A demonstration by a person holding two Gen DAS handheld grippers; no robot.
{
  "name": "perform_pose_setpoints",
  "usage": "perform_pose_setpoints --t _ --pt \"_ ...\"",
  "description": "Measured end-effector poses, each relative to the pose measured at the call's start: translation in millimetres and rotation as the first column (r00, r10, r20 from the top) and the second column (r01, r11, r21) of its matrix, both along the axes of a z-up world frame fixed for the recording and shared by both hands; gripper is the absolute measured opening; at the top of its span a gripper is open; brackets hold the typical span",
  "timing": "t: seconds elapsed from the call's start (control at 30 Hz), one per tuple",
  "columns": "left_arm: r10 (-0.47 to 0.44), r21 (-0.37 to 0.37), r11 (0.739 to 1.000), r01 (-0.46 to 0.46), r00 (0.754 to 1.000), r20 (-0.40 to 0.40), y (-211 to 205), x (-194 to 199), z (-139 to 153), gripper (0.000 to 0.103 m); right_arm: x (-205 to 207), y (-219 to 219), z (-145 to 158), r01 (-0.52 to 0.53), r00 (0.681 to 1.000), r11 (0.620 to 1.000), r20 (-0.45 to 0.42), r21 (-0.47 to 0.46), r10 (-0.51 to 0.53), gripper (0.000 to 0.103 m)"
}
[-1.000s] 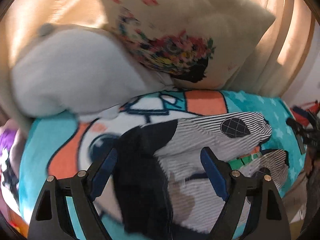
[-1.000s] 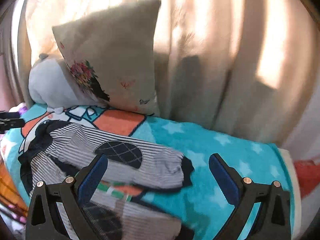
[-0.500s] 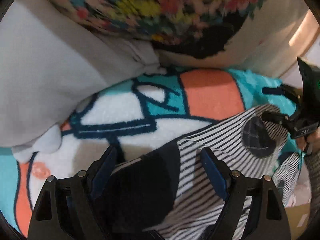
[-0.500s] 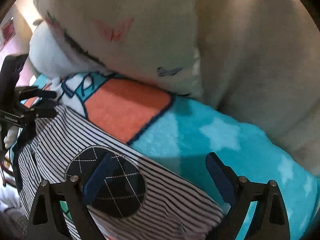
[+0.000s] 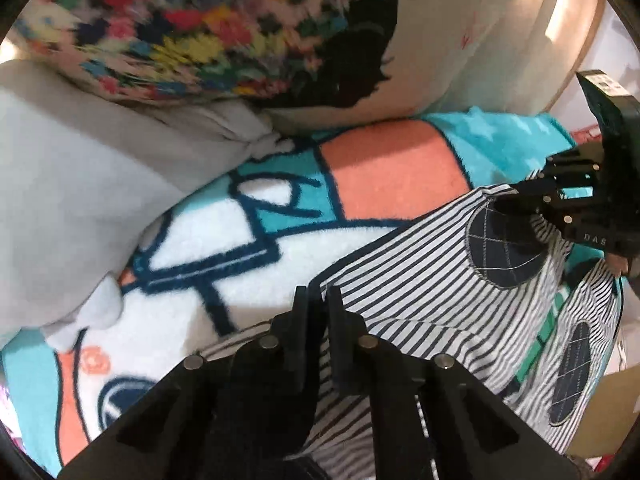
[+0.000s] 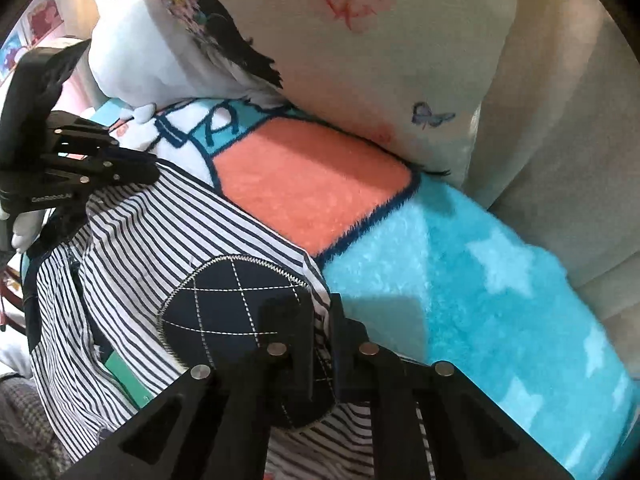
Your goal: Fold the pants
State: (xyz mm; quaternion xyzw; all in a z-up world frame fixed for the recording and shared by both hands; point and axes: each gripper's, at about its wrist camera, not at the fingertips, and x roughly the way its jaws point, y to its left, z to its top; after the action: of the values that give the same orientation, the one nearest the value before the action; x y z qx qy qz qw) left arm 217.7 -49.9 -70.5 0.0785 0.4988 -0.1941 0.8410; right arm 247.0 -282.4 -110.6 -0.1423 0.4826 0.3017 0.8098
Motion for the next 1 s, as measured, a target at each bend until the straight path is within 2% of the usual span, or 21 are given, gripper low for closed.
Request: perform_pose_setpoints --t 0.17,0.27,0.37,0.43,0.53,0.67,0.73,0.8,0.87,1.0 --pt "0.052 -0.037 0.998 -0.049 0.994 0.097 13.6 -45.7 35.0 0.008 -33.9 -11.3 46.2 0.031 0.995 0.999 0.095 0.036 -0.034 0.007" --pt "0.096 -0.034 0.995 -0.092 0.977 0.19 23.6 -79.9 59.5 0.005 -71.0 -20.5 70.8 0.053 0.985 0.997 0.16 0.054 -0.061 0.007" --pt "0.134 -0.055 0.991 -0.124 0.956 0.262 44.3 -130.7 70.3 0.005 -109.8 -25.3 78.8 0.073 0.978 0.994 0.19 0.076 -0.086 0.007" --pt "0.148 -0.073 0.988 -0.133 0.95 0.275 49.2 -155.9 64.4 0.005 -140.3 -25.6 76.0 0.09 0.975 0.991 0.196 0.098 -0.108 0.007" --pt "0.171 -0.112 0.983 -0.147 0.955 0.242 56.7 -184.6 43.4 0.005 -188.0 -33.1 63.2 0.127 0.971 0.982 0.187 0.143 -0.153 0.007" --pt "0.198 -0.172 0.972 -0.163 0.957 0.213 67.0 -188.7 37.9 0.007 -234.3 -27.0 46.4 0.158 0.966 0.978 0.183 0.138 -0.182 0.007" --pt "0.203 -0.217 0.963 -0.159 0.958 0.201 68.8 -181.0 43.0 0.018 -245.3 -23.2 38.6 0.165 0.967 0.976 0.172 0.143 -0.188 0.007" --pt "0.21 -0.249 0.956 -0.154 0.953 0.218 68.3 -181.0 51.8 0.052 -246.2 -17.2 32.8 0.165 0.967 0.977 0.174 0.138 -0.188 0.007" --pt "0.209 -0.263 0.955 -0.14 0.944 0.256 66.5 -188.0 61.3 0.064 -245.5 -11.3 31.9 0.161 0.966 0.979 0.183 0.124 -0.182 0.007" --pt "0.234 -0.25 0.954 -0.166 0.934 0.271 69.1 -195.9 57.3 0.078 -247.0 -8.5 31.8 0.159 0.963 0.98 0.199 0.121 -0.181 0.007"
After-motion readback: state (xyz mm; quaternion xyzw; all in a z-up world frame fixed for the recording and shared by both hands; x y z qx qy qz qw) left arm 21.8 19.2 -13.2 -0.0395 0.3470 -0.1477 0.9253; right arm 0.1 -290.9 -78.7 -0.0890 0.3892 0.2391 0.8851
